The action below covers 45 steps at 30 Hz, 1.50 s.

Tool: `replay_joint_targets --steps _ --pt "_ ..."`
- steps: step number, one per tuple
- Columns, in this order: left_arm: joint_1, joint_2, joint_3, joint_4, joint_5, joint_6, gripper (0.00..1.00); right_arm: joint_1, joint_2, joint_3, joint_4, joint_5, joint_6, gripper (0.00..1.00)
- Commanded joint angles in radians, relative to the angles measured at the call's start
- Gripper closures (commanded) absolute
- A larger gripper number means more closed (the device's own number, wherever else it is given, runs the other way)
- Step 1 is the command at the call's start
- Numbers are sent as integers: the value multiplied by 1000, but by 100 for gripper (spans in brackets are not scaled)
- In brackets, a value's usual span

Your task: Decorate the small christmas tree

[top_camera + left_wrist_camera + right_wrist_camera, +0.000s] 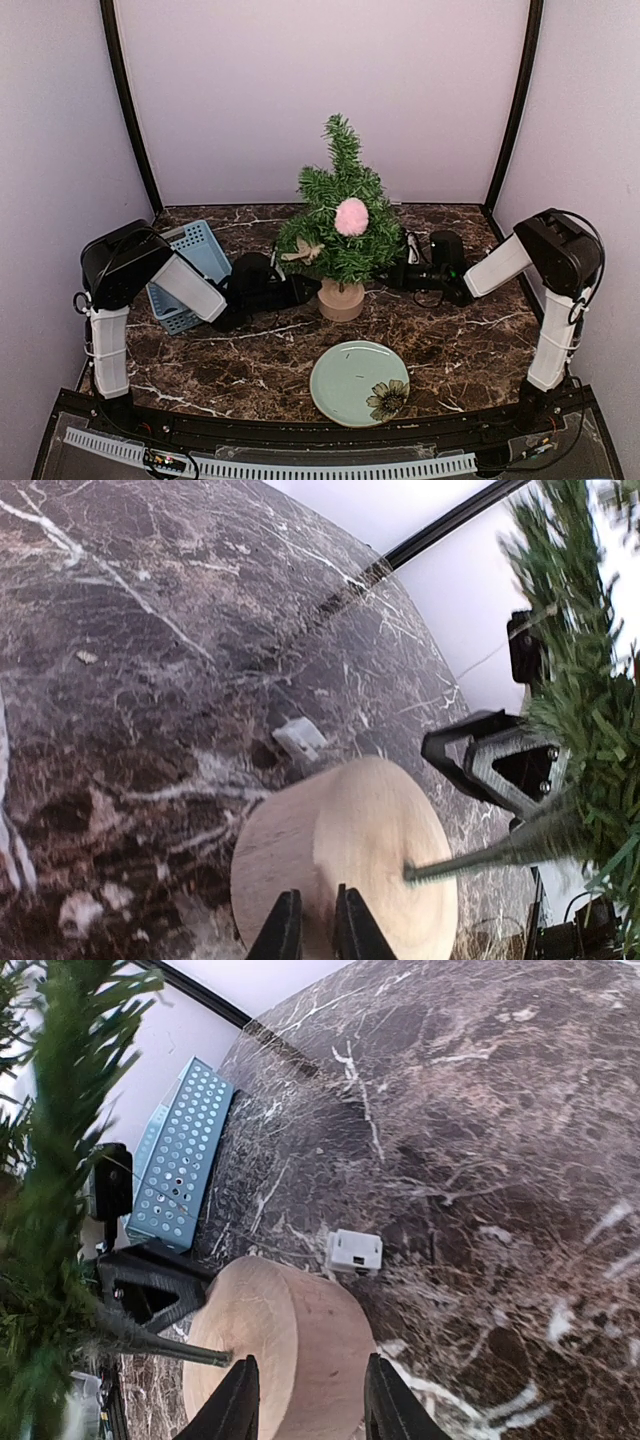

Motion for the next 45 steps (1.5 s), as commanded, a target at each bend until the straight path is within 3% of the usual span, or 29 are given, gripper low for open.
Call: replay_joint_targets --steps 1,12,18,25,34,45 --pt "20 40 57 -22 58 20 88 -32 -38 -40 73 -11 17 63" --pt "61 133 232 -129 141 111 89 -42 -38 -73 125 -35 50 62" --pt "117 123 246 -144 170 124 88 -42 -52 -92 147 -33 63 62" --pt "129 29 190 -188 144 157 84 -54 -59 -117 198 -31 95 61" --pt "128 -94 30 -113 104 65 76 -89 -84 -170 280 -26 139 61" --pt "18 -101 -51 -49 69 5 67 -135 -90 -195 302 3 160 61"
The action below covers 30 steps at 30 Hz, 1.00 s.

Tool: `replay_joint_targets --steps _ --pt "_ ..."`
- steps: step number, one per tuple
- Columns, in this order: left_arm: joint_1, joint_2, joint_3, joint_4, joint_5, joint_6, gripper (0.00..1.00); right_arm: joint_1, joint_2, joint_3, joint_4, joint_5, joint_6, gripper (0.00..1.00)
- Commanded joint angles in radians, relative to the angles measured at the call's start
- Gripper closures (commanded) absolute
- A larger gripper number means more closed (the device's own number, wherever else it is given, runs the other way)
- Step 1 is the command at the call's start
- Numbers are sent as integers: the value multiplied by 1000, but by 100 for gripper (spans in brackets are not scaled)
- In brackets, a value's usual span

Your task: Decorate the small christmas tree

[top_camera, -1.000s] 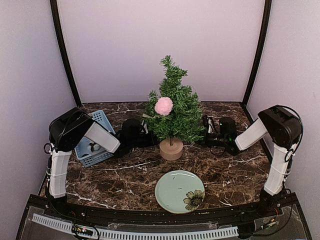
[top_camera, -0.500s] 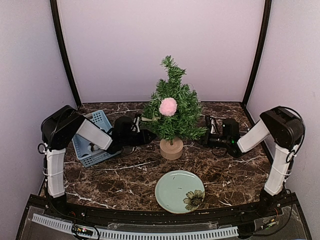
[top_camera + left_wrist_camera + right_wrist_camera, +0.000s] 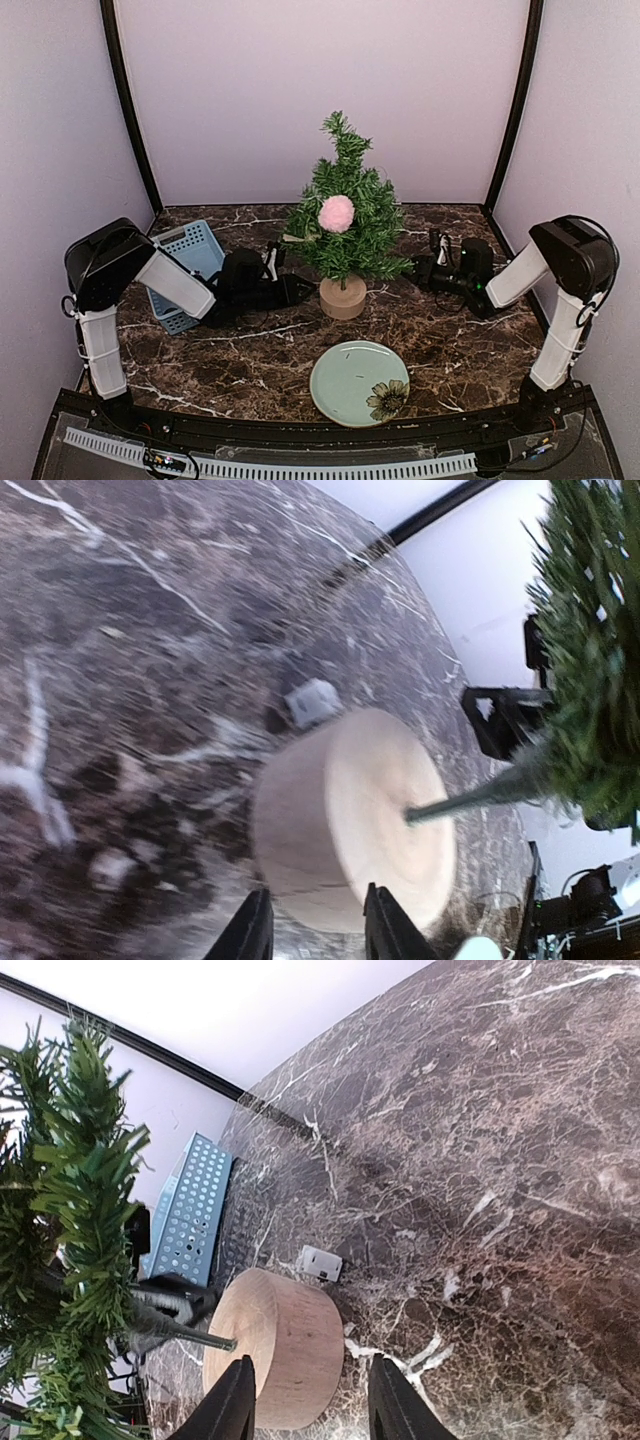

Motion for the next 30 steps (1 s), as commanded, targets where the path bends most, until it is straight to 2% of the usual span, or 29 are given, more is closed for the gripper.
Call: replay_joint_targets --steps 1,6,10,17,22,30 --pt "-51 -10 -8 62 -20 -37 66 -9 -11 5 60 13 10 61" --pt "-83 36 30 60 -20 -50 64 -10 1 16 61 8 11 61" --pt "-88 78 32 113 -20 -122 67 -13 2 17 64 3 13 61" --pt "-93 122 85 74 -28 -134 67 -16 6 20 66 -11 12 60" --pt "-70 146 128 17 -66 -130 71 -17 6 14 58 -15 6 60" --pt "-14 215 222 -19 -2 -99 74 -18 8 -2 57 -21 -1 60"
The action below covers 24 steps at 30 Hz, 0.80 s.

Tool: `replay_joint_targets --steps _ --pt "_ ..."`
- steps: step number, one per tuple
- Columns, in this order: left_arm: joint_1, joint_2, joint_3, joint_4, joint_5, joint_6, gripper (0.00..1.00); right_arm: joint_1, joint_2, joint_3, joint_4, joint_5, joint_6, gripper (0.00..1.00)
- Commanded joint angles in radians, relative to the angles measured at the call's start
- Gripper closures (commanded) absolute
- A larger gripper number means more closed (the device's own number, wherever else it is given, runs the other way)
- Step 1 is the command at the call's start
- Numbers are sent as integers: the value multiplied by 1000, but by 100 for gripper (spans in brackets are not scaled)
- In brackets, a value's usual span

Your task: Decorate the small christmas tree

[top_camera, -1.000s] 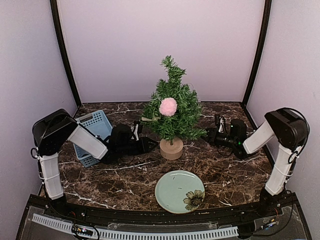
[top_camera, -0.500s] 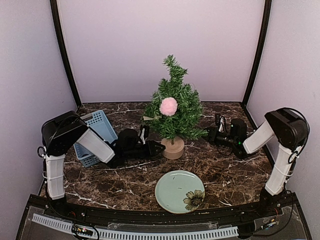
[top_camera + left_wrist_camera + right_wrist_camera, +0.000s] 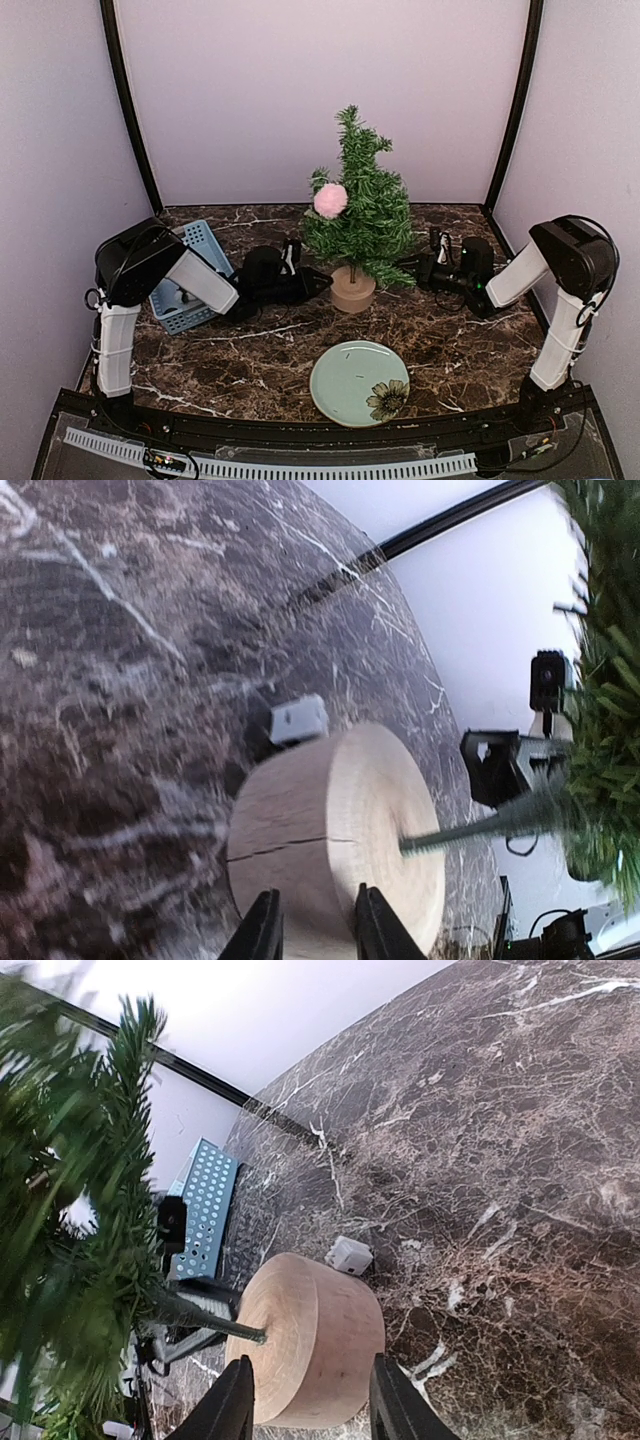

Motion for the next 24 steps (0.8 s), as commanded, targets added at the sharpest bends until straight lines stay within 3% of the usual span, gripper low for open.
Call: replay_joint_targets --steps 1,16,21,24 --pt "31 53 72 -79 31 41 74 -7 10 -7 41 -16 -7 60" --pt "95 155 274 -218 140 182 75 -6 43 -26 112 -26 40 57" --pt "121 135 284 -232 159 194 74 -7 19 -33 102 -23 32 56" --pt "127 72 266 -270 131 239 68 -8 -2 -41 92 -15 24 56"
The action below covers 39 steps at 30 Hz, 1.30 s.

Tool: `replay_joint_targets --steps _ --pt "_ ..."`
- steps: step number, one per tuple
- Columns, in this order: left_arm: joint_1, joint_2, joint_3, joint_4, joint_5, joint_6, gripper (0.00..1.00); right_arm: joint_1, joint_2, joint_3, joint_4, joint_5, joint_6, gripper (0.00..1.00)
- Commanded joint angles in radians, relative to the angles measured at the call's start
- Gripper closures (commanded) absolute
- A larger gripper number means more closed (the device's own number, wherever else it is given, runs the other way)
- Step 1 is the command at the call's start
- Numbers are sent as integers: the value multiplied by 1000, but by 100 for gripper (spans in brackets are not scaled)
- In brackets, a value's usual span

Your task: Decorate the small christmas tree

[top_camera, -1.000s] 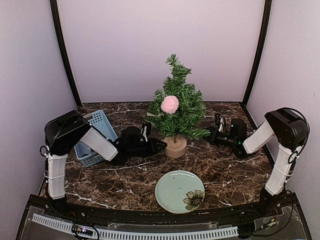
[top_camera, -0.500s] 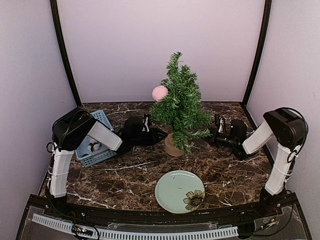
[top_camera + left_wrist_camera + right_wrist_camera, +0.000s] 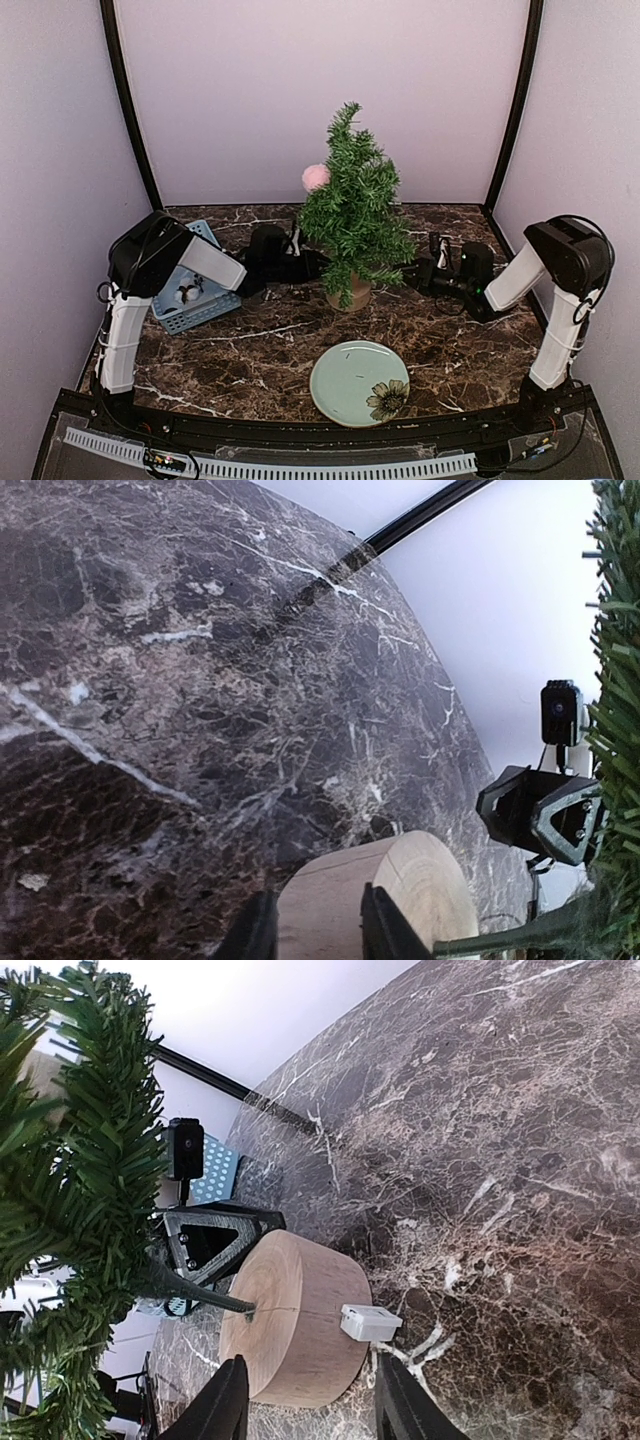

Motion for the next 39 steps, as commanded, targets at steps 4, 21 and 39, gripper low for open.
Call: replay_joint_targets --steps 4,21,39 --pt "40 -155 -52 -178 -80 106 61 -16 -71 -34 46 22 -5 56" --pt "241 -647 -256 -437 -223 211 41 -72 -215 -81 17 66 -37 55" --pt "472 -846 -311 -1076 -588 198 35 -89 -537 32 -466 153 -319 53"
